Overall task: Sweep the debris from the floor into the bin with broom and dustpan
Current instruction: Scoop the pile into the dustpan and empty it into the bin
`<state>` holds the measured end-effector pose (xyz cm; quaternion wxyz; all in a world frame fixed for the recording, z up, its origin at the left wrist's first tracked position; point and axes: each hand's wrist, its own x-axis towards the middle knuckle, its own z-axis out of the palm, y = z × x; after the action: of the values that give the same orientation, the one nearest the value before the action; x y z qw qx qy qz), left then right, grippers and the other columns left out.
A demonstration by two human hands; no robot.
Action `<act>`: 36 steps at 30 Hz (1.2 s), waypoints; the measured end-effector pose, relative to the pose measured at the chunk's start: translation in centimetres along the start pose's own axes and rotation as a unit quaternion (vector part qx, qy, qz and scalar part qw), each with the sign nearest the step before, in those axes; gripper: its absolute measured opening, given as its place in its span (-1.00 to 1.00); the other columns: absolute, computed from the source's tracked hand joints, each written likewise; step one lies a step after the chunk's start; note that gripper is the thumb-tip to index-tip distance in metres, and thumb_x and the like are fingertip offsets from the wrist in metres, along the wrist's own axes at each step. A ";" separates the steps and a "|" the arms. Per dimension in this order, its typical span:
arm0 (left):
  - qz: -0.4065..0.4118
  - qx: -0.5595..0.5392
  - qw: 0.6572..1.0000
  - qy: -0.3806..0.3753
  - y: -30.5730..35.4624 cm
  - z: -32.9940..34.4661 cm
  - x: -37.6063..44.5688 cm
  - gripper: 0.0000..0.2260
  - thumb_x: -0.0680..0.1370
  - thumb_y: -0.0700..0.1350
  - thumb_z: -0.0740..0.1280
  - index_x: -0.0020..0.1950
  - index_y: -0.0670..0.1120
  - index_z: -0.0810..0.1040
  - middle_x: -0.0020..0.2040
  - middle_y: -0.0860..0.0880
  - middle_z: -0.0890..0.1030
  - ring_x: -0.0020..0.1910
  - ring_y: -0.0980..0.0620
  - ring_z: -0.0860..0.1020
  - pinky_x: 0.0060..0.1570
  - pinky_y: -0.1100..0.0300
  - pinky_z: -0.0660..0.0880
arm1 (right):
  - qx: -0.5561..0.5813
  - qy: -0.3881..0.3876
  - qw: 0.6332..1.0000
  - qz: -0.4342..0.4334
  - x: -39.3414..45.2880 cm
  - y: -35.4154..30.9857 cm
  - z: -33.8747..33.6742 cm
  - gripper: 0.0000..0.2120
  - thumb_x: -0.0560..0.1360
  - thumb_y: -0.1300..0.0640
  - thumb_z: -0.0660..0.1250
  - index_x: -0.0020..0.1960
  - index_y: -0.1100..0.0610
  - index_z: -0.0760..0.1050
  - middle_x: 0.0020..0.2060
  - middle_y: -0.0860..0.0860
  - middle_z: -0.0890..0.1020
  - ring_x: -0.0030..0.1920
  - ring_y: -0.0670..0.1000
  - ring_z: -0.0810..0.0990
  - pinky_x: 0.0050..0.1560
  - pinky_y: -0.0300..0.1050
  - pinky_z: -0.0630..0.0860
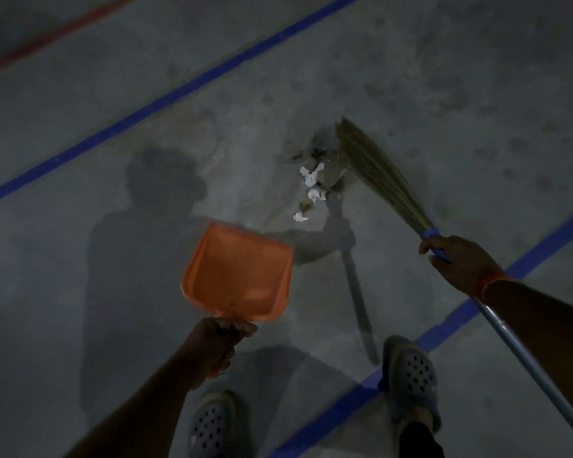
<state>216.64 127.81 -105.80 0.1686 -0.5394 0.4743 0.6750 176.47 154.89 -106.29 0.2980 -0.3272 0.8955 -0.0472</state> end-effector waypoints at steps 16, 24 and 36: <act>0.033 0.005 0.999 0.016 0.5 9.5 22.4 -0.74 0.64 -0.36 0.18 0.05 -0.26 0.68 -0.35 -0.09 0.47 -0.57 0.11 0.28 -0.59 0.37 0.21 | -0.112 -0.027 0.989 -0.094 23.0 17.0 2.4 -0.82 0.55 0.18 0.26 0.01 -0.10 0.44 0.04 0.10 0.51 -0.04 0.13 0.51 0.05 -0.07 0.38; 0.051 0.052 0.997 -0.018 5.5 7.3 26.5 -0.77 0.62 -0.38 0.21 0.09 -0.28 0.67 -0.28 -0.05 0.53 -0.51 0.11 0.29 -0.59 0.34 0.23 | -0.109 -0.018 0.983 -0.147 25.4 20.3 4.8 -0.71 0.47 0.25 0.29 -0.10 -0.17 0.41 -0.04 -0.03 0.46 -0.11 0.00 0.45 -0.02 -0.09 0.33; 0.107 0.020 0.993 -0.044 4.2 10.7 26.3 -0.77 0.61 -0.37 0.25 0.01 -0.19 0.69 -0.26 -0.01 0.61 -0.52 0.16 0.32 -0.62 0.36 0.25 | -0.145 0.022 0.952 -0.269 16.4 21.4 8.5 -0.73 0.42 -0.13 0.02 0.09 -0.25 0.33 0.02 -0.03 0.52 -0.08 0.06 0.58 -0.05 -0.03 0.54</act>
<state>197.99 127.11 -127.56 0.1268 -0.4524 0.5347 0.7024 159.36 162.48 -127.50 0.2038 -0.5942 0.7781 -0.0023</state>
